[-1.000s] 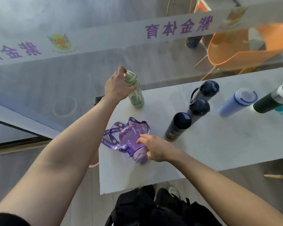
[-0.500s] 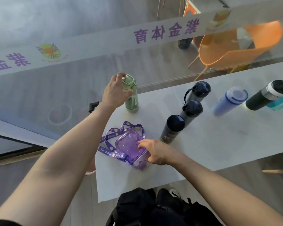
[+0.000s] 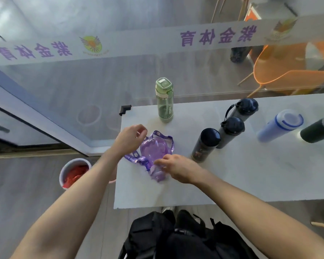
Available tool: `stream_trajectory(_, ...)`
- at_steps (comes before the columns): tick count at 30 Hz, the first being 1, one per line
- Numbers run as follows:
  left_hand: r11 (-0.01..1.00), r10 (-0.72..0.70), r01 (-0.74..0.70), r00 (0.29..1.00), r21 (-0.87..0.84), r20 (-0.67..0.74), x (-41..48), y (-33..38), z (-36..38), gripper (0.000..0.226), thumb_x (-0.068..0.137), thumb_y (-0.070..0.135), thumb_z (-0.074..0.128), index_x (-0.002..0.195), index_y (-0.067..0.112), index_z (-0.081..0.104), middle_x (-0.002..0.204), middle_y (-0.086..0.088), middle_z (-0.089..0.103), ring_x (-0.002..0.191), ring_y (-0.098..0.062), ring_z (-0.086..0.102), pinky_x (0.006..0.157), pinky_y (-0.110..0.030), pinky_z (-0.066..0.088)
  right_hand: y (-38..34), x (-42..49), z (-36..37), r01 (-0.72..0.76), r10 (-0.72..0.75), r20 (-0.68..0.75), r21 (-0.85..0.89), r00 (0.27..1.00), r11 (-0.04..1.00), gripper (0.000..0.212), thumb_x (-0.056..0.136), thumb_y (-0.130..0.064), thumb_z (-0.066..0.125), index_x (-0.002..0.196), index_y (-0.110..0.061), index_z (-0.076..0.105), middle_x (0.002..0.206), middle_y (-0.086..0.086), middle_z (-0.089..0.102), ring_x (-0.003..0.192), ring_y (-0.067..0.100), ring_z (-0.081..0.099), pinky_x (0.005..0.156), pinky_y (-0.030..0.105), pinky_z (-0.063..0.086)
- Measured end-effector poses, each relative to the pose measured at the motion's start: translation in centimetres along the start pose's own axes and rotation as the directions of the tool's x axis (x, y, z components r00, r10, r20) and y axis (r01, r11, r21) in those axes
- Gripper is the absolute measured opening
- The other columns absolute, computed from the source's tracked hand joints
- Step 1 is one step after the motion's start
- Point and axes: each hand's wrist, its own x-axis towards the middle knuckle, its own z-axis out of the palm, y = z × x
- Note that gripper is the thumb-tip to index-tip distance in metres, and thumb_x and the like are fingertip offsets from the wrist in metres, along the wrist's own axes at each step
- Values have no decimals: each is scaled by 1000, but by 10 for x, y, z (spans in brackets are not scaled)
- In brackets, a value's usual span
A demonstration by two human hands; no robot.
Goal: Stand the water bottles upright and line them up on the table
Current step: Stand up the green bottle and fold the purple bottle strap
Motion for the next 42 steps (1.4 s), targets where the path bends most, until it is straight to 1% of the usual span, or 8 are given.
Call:
stream_trajectory(6,962,-194,247,919,-118,343,-77,-27,15,42,84,49,59,121,37,74,122,15,76,114,-10,71,105,-40,54,-29,25,-24,-56,75,-167,118,983,991,11,98,-13,48,106,-19,51,98,8,64,80,36,62,70,51,54)
stream_trajectory(10,992,-121,105,946,70,302,-94,-29,34,59,80,46,79,136,30,67,135,11,60,121,-14,60,101,-30,49,-28,39,-21,-103,115,-85,134,990,986,31,95,-2,49,120,-19,55,116,13,73,97,39,69,81,54,58)
stream_trajectory(15,948,170,-183,983,261,75,-107,-33,55,37,76,36,70,113,31,73,120,7,57,114,-20,53,100,-37,48,-3,26,-10,-222,228,-17,152,974,963,35,99,-10,49,130,-19,62,134,10,68,112,35,67,96,51,56)
stream_trajectory(18,873,294,-348,935,342,199,-126,-29,78,34,75,21,67,107,27,79,110,5,62,103,-22,60,89,-37,52,7,15,-3,-264,260,49,123,964,957,31,102,-17,49,130,-22,63,134,7,65,118,33,64,100,47,54)
stream_trajectory(25,730,176,-398,895,556,409,-146,-38,109,17,98,14,67,110,20,77,114,-5,71,109,-28,66,85,-43,52,19,-5,16,-300,287,134,88,948,950,35,105,-25,46,136,-24,62,141,6,61,125,31,61,107,46,50)
stream_trajectory(34,895,354,-329,935,302,-30,-119,-17,59,29,98,53,71,99,24,67,105,8,61,97,-14,51,84,-28,35,27,-18,13,-335,326,98,102,940,936,36,105,-26,47,137,-20,61,145,8,60,127,32,61,109,44,49)
stream_trajectory(39,995,85,-88,994,-42,-73,-103,10,34,19,100,16,58,96,29,45,92,6,62,82,-21,58,70,-35,43,26,-16,6,-325,317,76,144,946,935,44,103,-23,48,146,-24,53,152,8,55,131,35,58,110,46,48)
stream_trajectory(42,997,-45,42,997,-63,-57,-89,9,18,20,107,23,53,93,25,39,76,-1,57,72,-33,51,66,-47,39,20,-16,0,-288,280,71,177,957,941,54,101,-27,55,154,-29,44,156,5,52,135,35,57,112,46,47)
